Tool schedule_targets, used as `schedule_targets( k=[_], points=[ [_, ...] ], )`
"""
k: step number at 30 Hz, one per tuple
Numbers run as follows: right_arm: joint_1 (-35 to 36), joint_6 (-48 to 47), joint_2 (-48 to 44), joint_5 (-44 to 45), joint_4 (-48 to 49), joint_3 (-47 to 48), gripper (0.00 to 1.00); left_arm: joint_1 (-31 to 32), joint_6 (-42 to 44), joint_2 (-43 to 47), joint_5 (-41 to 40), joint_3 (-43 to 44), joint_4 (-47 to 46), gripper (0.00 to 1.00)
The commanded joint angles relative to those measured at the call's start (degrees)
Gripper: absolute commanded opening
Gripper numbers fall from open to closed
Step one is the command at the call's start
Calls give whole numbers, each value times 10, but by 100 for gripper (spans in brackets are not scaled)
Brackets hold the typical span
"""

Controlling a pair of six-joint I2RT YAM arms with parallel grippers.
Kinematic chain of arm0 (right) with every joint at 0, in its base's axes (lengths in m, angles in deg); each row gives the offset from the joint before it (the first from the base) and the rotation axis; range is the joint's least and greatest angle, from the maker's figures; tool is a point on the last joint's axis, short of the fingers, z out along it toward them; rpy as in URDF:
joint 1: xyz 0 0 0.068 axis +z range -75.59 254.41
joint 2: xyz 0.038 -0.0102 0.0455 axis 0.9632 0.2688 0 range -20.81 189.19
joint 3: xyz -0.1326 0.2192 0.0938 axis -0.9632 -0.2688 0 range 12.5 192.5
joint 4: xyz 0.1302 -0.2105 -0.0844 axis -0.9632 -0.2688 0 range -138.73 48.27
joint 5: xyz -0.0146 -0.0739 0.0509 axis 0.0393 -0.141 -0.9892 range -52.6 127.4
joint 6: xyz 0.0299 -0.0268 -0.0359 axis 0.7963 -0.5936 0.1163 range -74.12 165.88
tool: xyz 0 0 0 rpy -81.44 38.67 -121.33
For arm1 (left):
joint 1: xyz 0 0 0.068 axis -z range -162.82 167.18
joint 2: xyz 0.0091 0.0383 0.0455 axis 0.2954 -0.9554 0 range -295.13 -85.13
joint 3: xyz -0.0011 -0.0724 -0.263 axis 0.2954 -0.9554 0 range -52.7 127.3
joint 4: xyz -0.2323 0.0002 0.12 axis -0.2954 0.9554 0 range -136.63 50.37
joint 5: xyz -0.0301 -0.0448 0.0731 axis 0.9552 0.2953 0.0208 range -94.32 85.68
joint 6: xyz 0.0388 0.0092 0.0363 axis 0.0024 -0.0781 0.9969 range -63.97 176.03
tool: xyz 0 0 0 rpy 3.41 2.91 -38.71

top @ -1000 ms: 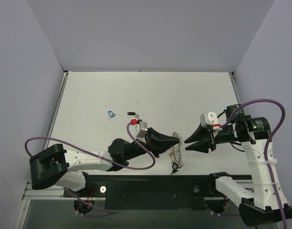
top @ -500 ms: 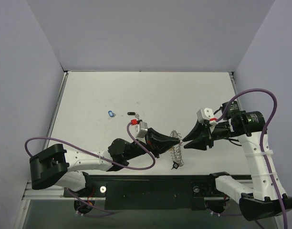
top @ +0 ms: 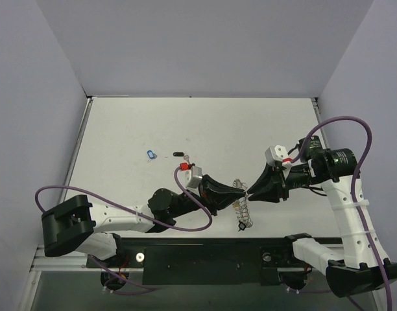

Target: Put the keys on the keyring

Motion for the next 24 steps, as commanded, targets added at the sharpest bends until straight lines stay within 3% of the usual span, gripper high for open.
schedule_targets(
  k=[1, 12, 19, 24],
  points=[
    [5, 3, 5, -30, -6, -5, 17, 3, -11, 0, 4, 24, -133, 0],
    [5, 22, 2, -25, 17, -25, 13, 3, -10, 5, 3, 22, -132, 0],
    [5, 47, -4, -29, 34, -25, 0, 3, -5, 11, 4, 23, -119, 0],
    [7, 66, -1, -29, 40, -25, 0, 3, -9, 7, 6, 27, -119, 0]
  ],
)
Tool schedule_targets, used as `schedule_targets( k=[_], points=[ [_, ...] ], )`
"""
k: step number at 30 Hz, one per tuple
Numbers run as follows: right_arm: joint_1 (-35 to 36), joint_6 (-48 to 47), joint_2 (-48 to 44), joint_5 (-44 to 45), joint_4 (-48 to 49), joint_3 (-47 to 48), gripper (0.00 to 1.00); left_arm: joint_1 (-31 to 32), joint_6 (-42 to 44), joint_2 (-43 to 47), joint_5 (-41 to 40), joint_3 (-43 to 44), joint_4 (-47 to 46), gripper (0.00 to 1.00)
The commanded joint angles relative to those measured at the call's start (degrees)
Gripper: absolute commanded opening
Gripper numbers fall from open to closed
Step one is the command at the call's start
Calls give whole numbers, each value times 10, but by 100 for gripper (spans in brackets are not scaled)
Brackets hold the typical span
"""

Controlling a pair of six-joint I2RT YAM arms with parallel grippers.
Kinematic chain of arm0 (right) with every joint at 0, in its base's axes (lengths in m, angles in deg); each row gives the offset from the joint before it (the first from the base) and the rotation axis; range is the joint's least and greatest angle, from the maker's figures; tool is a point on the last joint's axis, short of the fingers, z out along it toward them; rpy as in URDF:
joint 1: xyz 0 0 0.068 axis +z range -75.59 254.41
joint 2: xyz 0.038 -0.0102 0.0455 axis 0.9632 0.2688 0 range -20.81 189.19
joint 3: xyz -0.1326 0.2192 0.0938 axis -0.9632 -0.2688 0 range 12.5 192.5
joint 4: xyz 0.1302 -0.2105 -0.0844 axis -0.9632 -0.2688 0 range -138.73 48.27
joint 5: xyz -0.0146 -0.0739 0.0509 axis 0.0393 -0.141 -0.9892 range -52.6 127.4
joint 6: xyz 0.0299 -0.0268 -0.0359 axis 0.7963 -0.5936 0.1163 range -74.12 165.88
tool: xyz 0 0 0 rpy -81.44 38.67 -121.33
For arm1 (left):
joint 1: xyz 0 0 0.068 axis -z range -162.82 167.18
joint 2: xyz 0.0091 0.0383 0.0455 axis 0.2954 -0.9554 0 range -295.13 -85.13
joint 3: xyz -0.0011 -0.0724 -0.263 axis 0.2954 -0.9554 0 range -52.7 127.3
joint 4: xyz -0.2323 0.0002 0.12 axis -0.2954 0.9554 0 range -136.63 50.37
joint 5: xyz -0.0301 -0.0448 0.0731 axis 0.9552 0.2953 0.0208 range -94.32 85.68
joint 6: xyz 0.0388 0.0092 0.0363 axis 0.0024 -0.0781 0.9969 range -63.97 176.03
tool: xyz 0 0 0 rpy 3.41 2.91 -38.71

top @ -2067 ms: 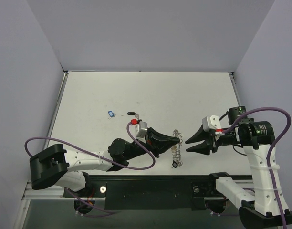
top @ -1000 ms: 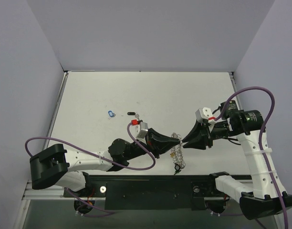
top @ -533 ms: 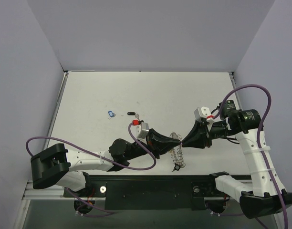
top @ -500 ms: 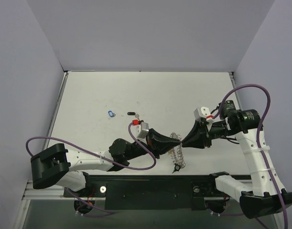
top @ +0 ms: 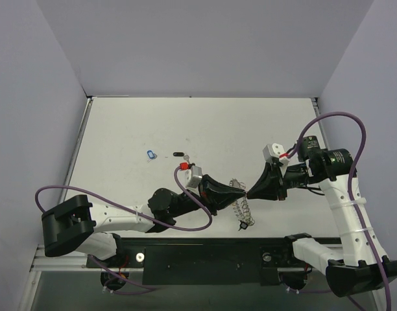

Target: Put the keys on the keyring

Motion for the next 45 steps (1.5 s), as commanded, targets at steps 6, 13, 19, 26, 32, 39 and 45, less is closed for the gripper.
schedule_targets(
  k=[6, 13, 19, 26, 32, 39, 45],
  points=[
    [4, 81, -15, -29, 43, -2, 0, 1, -10, 10, 18, 32, -89, 0],
    [0, 210, -43, 9, 123, -26, 0, -15, -11, 66, 75, 25, 44, 44],
    [0, 274, -60, 57, 163, -45, 0, -49, 55, 167, 119, 66, 316, 59],
    [9, 224, -58, 142, 112, -37, 0, -90, 193, 170, 168, 229, 680, 67],
    [9, 208, -58, 144, 97, -34, 0, -94, 259, 85, 235, 289, 727, 65],
    [10, 205, -67, 135, 98, -44, 0, -94, 289, 21, 311, 304, 629, 54],
    [9, 205, -73, 131, 102, -52, 0, -94, 322, -9, 328, 322, 622, 47]
  ],
)
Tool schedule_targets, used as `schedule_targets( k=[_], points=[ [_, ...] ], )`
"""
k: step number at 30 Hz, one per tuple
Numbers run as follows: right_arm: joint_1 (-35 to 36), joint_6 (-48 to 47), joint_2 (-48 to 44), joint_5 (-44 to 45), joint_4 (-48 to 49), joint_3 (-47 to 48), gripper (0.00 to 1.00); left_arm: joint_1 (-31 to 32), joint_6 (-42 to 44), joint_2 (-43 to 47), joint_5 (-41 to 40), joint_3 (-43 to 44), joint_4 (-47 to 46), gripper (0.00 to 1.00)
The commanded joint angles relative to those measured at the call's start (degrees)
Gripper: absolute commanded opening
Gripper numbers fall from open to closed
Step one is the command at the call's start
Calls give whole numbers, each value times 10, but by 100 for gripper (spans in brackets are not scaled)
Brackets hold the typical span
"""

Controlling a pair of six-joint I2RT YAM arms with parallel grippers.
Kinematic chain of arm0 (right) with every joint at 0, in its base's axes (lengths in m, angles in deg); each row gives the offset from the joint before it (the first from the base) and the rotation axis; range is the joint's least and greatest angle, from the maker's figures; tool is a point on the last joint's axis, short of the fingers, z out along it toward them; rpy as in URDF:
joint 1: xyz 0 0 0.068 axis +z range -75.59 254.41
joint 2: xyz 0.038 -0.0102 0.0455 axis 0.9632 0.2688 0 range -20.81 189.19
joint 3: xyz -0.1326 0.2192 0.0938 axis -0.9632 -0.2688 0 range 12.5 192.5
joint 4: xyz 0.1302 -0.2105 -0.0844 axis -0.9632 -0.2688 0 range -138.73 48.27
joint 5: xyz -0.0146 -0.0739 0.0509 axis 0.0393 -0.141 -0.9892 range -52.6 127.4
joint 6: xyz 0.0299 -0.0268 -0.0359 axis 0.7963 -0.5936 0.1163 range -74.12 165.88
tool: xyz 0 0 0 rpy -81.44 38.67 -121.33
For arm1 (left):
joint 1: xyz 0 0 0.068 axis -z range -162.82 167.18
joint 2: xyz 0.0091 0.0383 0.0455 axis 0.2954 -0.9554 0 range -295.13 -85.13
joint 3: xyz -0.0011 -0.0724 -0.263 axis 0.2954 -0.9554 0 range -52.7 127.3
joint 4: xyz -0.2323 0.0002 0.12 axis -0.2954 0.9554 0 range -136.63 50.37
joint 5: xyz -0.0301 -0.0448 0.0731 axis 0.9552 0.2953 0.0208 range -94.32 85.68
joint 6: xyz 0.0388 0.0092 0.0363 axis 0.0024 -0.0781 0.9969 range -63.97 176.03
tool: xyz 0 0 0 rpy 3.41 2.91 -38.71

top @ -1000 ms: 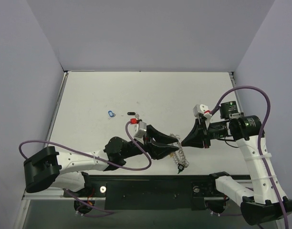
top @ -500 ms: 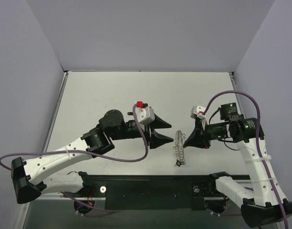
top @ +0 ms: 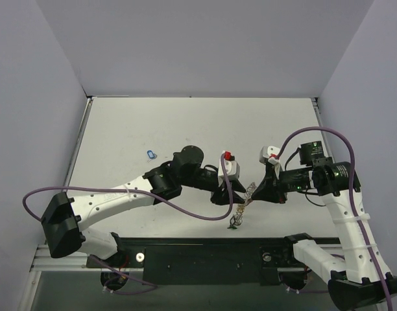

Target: Put the keys on the keyring

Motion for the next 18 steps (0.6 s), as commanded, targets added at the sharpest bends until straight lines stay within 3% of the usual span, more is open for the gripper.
schedule_targets(
  k=[1, 18],
  points=[
    [3, -7, -9, -31, -10, -5, 0, -3, 42, -5, 37, 39, -47, 46],
    [4, -7, -5, -47, -8, -8, 0, -3, 48, -43, 55, 57, -71, 35]
  ],
)
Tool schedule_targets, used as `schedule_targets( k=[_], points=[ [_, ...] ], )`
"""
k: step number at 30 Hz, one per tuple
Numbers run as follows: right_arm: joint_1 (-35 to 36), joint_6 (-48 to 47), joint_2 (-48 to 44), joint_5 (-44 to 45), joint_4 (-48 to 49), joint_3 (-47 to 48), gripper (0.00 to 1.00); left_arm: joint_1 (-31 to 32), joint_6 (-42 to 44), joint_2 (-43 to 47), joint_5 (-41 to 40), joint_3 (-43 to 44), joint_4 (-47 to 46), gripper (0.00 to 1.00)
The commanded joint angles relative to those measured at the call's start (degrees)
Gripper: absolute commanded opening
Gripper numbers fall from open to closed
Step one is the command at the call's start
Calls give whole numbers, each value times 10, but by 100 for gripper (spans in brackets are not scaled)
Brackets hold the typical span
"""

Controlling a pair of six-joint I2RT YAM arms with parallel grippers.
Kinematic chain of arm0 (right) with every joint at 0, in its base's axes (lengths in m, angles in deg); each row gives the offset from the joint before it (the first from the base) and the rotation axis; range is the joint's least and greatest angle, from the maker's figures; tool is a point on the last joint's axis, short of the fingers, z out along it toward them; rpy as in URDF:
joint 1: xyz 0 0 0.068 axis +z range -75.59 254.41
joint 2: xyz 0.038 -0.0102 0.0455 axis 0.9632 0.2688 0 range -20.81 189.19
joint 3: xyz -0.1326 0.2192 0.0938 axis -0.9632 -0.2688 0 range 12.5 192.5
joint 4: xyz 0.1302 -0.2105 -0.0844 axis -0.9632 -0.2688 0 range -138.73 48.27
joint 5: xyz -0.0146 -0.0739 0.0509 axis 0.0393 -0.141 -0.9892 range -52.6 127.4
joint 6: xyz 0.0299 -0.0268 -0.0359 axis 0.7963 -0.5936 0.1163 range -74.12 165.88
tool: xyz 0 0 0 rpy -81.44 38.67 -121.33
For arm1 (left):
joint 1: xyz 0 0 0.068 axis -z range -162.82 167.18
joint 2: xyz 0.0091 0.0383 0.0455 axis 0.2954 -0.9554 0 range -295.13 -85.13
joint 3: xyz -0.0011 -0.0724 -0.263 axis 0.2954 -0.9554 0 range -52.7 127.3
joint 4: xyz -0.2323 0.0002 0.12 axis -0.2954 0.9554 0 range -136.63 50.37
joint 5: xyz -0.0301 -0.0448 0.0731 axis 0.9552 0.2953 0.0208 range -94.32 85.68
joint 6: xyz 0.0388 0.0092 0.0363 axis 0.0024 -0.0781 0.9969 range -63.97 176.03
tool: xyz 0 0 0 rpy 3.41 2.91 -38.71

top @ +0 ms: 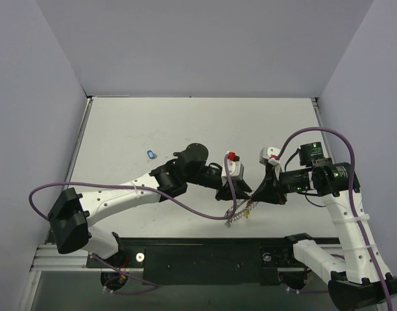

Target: Put the keys on the keyring

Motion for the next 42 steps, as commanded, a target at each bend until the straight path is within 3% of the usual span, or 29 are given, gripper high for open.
schedule_targets(
  k=[1, 6, 12, 19, 20, 22, 23, 26, 30, 34, 38, 42],
  points=[
    [4, -7, -2, -38, -6, -3, 0, -1, 5, -6, 25, 32, -34, 33],
    [4, -5, -3, -37, -5, -4, 0, -1, 8, -9, 42, 35, -27, 26],
    [4, -5, -3, -34, -4, -3, 0, 0, 7, -9, 60, 35, -19, 0],
    [-9, 21, -11, -29, 14, -2, 0, -4, -23, 2, 47, 27, -4, 0],
    [-19, 24, -14, -36, 16, -2, 4, -5, -42, 10, 33, 21, -11, 0],
    [-42, 27, -23, -61, 22, -10, 13, -5, -88, 32, 6, -15, -62, 0],
    [-50, 31, -26, -83, 28, -17, 22, -4, -108, 47, -7, -46, -120, 0],
    [-81, 30, -43, -116, 34, -26, 31, -2, -192, 76, -46, -123, -222, 0],
    [-92, -8, -56, -138, 31, -42, 33, 12, -265, 99, -115, -196, -358, 0],
    [-93, -174, -46, -164, -56, -44, 33, 32, -307, 108, -198, -244, -463, 0],
    [-92, -274, -37, -151, -103, -44, 34, 52, -316, 102, -243, -264, -501, 0],
    [-94, -284, -37, -140, -106, -48, 38, 58, -331, 92, -269, -279, -535, 0]
  ],
)
